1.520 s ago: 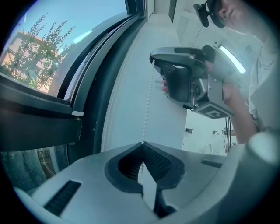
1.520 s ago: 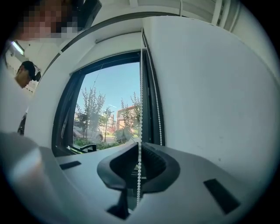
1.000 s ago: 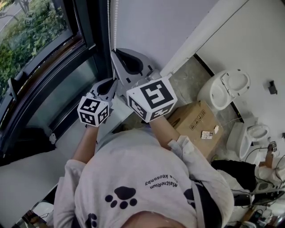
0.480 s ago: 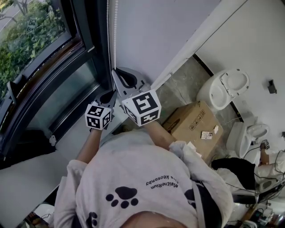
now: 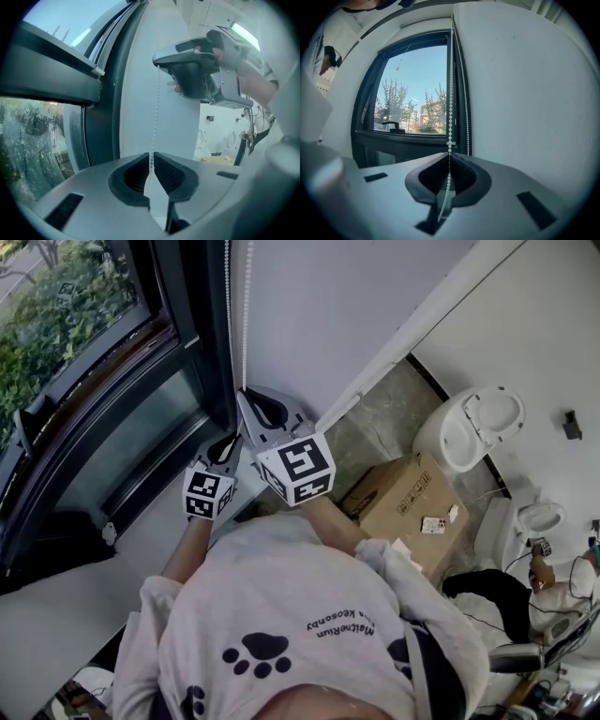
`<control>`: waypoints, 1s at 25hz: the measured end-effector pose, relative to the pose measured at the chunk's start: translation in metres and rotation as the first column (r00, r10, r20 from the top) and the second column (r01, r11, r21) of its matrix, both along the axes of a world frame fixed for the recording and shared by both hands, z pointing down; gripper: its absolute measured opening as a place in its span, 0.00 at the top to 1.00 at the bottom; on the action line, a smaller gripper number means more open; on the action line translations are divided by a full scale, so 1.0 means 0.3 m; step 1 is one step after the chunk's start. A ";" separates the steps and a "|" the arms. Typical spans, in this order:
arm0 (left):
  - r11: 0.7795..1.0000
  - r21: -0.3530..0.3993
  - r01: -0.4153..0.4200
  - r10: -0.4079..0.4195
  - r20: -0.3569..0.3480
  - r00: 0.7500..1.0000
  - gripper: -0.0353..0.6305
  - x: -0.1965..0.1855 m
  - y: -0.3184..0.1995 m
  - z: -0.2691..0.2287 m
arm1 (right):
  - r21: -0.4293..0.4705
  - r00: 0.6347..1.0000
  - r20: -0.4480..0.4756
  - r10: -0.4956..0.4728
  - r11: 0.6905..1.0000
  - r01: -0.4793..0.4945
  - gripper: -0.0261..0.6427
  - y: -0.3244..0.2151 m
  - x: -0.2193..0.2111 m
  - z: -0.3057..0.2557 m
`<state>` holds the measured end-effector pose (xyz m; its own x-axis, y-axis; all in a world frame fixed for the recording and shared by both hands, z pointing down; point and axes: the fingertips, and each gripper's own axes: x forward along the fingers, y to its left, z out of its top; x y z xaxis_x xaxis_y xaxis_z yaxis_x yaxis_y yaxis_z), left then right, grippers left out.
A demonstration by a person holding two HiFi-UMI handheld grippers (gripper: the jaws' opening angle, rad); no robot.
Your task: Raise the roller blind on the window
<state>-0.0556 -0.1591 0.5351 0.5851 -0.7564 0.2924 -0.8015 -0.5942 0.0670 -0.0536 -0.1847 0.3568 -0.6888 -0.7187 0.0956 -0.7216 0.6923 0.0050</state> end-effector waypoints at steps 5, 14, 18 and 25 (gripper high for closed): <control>0.998 0.059 -0.005 0.008 -0.051 0.999 0.76 -0.005 0.006 -0.094 | 0.004 1.000 0.008 0.010 1.000 -0.010 0.94 -0.010 0.006 -0.004; 0.963 0.247 0.108 -0.076 -0.137 0.988 0.82 -0.113 0.021 -0.405 | 0.057 0.999 -0.009 0.037 0.998 -0.036 0.94 0.008 0.021 -0.025; 0.946 0.294 0.139 -0.090 -0.174 0.981 0.87 -0.134 0.033 -0.516 | 0.107 0.996 -0.024 0.090 0.991 -0.087 0.86 0.029 0.055 -0.054; 0.929 0.325 0.179 -0.125 -0.183 0.975 0.92 -0.133 0.054 -0.603 | 0.180 0.986 0.008 0.166 0.970 -0.165 0.81 0.079 0.119 -0.107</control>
